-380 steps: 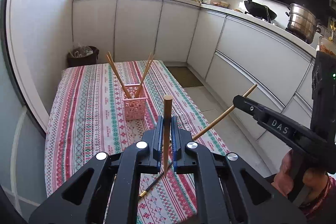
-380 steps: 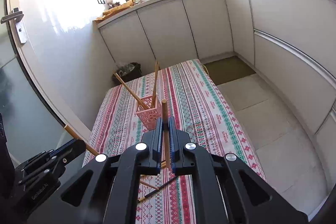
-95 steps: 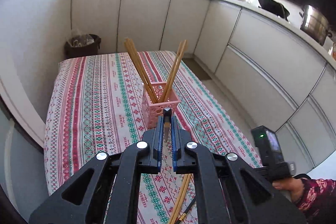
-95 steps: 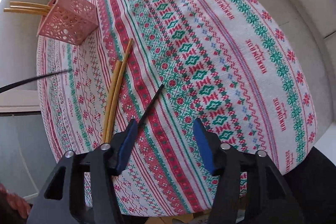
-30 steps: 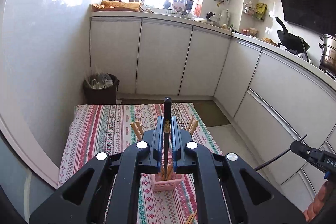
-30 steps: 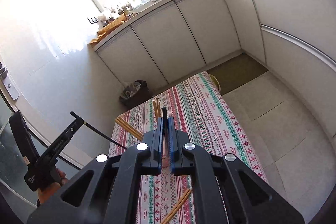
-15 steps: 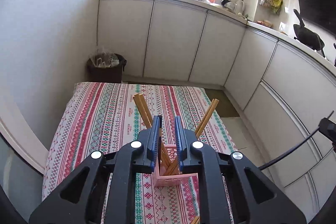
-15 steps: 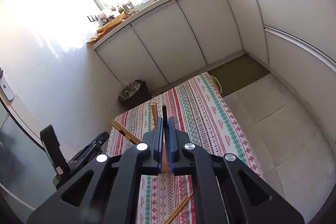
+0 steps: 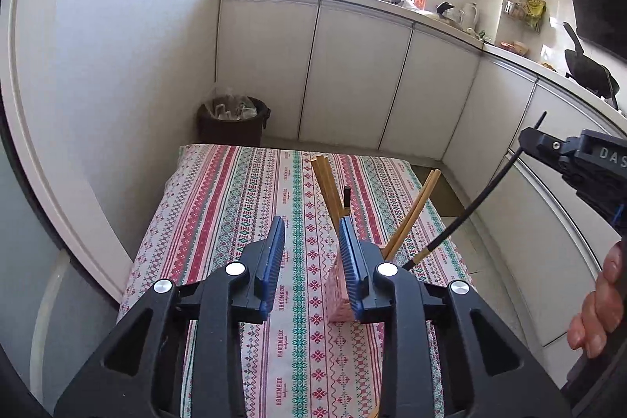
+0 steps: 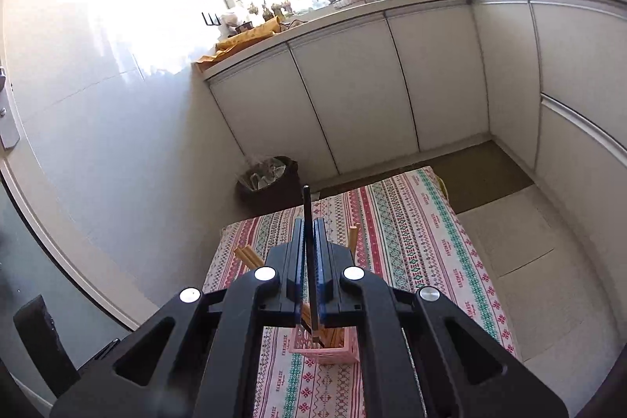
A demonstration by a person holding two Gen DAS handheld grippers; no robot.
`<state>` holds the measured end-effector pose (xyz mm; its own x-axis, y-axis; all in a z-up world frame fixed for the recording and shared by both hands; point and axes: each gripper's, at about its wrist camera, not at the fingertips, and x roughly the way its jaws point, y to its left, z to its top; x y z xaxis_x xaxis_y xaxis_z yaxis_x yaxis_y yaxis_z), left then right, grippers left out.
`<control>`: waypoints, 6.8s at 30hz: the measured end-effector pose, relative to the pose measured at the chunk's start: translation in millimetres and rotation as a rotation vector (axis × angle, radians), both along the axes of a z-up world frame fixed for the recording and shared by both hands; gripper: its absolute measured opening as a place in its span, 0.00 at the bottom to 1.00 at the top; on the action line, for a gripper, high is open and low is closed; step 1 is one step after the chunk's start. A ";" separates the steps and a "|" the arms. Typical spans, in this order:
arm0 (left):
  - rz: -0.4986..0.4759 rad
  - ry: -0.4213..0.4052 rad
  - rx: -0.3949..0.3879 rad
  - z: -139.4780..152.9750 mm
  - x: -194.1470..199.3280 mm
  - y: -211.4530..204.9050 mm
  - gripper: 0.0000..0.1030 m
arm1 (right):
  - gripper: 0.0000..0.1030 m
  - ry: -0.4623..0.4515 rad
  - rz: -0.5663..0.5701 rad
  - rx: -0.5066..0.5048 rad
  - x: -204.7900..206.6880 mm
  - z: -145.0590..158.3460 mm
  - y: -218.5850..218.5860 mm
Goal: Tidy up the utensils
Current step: 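Open the left gripper to drop the black chopstick into the basket, then lower the left gripper to the last two chopsticks and close on one, then lift the chopstick upright with the left gripper and carry it over the basket, then open the left gripper to drop the chopstick into the basket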
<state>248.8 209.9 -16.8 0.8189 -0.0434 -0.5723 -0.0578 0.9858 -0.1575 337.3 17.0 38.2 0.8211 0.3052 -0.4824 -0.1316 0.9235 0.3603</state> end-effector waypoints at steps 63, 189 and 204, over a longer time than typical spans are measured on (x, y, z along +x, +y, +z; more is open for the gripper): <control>-0.344 0.751 0.322 -180.0 11.8 -127.6 0.93 | 0.91 0.549 -0.163 -0.036 -179.2 -194.1 -135.5; -0.099 -0.071 0.066 52.0 52.7 -49.4 0.28 | 0.06 -0.068 0.033 -0.038 20.9 16.0 -20.4; -0.054 -0.037 0.048 40.7 43.7 -30.9 0.34 | 0.09 -0.016 0.046 -0.111 4.7 0.3 -2.8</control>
<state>292.5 178.9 23.9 0.8366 -0.0613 -0.5444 0.0006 0.9938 -0.1110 342.0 14.2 38.5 0.8154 0.2882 -0.5021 -0.1799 0.9505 0.2534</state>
